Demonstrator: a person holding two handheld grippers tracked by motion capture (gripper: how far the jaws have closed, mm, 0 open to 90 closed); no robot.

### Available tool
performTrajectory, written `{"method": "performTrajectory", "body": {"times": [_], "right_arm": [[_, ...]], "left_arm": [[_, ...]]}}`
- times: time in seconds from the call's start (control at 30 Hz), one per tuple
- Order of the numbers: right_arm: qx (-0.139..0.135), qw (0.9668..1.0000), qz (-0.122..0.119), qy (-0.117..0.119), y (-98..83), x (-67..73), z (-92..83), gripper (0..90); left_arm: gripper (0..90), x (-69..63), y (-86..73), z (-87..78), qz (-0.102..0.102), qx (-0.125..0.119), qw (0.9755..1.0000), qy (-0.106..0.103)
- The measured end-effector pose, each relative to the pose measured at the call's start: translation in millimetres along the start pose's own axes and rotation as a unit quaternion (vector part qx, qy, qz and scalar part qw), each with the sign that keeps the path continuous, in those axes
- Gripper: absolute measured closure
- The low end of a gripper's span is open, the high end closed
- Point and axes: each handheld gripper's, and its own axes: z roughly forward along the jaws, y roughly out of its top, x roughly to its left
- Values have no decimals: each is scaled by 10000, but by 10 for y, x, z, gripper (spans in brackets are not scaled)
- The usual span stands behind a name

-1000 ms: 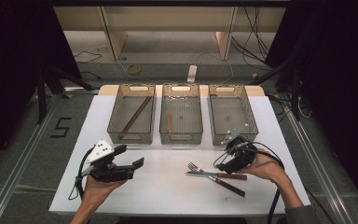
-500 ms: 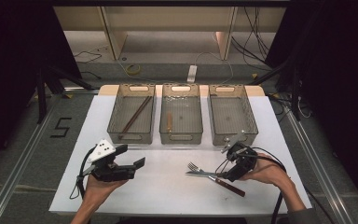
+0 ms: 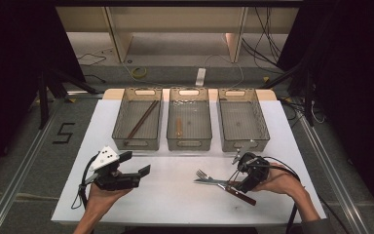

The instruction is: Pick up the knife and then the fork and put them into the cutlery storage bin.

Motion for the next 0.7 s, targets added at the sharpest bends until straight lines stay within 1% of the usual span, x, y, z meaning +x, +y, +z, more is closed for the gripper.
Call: {"method": "performTrajectory", "body": {"times": [0.13, 0.33, 0.4, 0.53, 0.7], "right_arm": [[119, 9999, -60, -12, -5, 12, 26, 329], [169, 9997, -170, -35, -13, 16, 42, 392], [211, 9996, -160, -47, -10, 24, 47, 415], [293, 9993, -229, -36, -2, 46, 65, 467], [349, 9988, -334, -108, 21, 61, 91, 518]], "left_arm": [[148, -9, -1, 10, 21, 19, 10000, 0], [148, -12, -2, 4, 4, 4, 10000, -14], [148, -14, -4, -2, 39, 24, 10000, -13], [148, -15, -3, -2, 38, 18, 10000, -19], [148, -21, -8, 2, 76, 30, 10000, -10]]}}
